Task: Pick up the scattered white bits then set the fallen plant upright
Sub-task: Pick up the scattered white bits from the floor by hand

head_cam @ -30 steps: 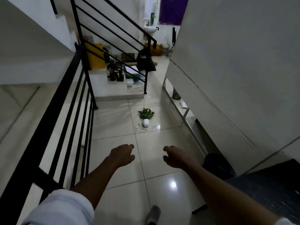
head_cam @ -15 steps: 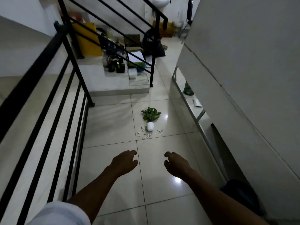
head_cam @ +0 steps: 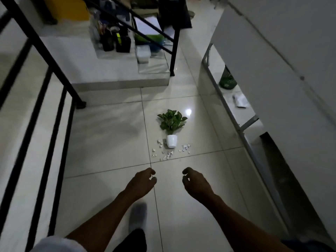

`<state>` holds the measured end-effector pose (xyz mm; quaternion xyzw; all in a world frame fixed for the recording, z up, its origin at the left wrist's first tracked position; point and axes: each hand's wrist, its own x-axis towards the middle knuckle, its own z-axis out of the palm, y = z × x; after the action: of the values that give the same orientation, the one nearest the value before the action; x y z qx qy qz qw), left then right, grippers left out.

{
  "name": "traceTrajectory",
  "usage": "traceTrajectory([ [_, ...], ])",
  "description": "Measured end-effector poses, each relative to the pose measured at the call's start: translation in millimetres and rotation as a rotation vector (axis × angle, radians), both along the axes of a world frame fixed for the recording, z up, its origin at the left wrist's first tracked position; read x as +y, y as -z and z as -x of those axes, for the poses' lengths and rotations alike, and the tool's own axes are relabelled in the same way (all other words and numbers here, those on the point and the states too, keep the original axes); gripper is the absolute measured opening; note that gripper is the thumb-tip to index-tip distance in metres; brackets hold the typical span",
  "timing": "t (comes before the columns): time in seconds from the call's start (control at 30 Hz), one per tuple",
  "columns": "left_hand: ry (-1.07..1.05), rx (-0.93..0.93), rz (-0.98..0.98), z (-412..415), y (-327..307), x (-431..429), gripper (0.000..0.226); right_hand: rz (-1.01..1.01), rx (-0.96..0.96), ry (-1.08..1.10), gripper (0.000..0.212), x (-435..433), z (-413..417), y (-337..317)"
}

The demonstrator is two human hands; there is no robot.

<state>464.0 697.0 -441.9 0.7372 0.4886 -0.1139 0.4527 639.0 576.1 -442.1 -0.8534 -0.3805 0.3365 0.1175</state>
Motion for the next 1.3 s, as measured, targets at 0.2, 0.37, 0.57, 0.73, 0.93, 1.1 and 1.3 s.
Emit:
traceTrajectory([
  [0.2, 0.015, -0.001, 0.035, -36.2, 146.2, 71.6, 0.033, -0.011, 0.029, 0.059, 0.029, 63.9, -35.5, 143.8],
  [0.37, 0.162, -0.018, -0.034, -65.0, 246.2, 115.3, 0.034, -0.039, 0.041, 0.132, 0.028, 92.4, -61.0, 252.7],
  [0.57, 0.452, 0.045, -0.089, -102.3, 314.6, 164.2, 0.043, -0.095, 0.008, 0.166, 0.026, 119.8, -87.6, 348.6],
  [0.73, 0.419, -0.026, -0.132, -112.5, 343.1, 178.1, 0.041, -0.125, -0.020, 0.123, 0.025, 131.9, -98.7, 388.0],
  [0.93, 0.344, -0.118, -0.107, -109.1, 396.6, 175.2, 0.037, -0.135, -0.008, 0.143, 0.025, 137.5, -108.2, 431.1],
  [1.1, -0.037, -0.327, -0.025, -125.5, 446.6, 168.6, 0.022, -0.153, -0.035, 0.106, 0.022, 151.2, -118.8, 475.0],
  [1.3, -0.290, -0.474, 0.024, -147.4, 494.6, 181.3, 0.022, -0.282, -0.040, 0.191, 0.014, 188.3, -127.2, 518.1],
])
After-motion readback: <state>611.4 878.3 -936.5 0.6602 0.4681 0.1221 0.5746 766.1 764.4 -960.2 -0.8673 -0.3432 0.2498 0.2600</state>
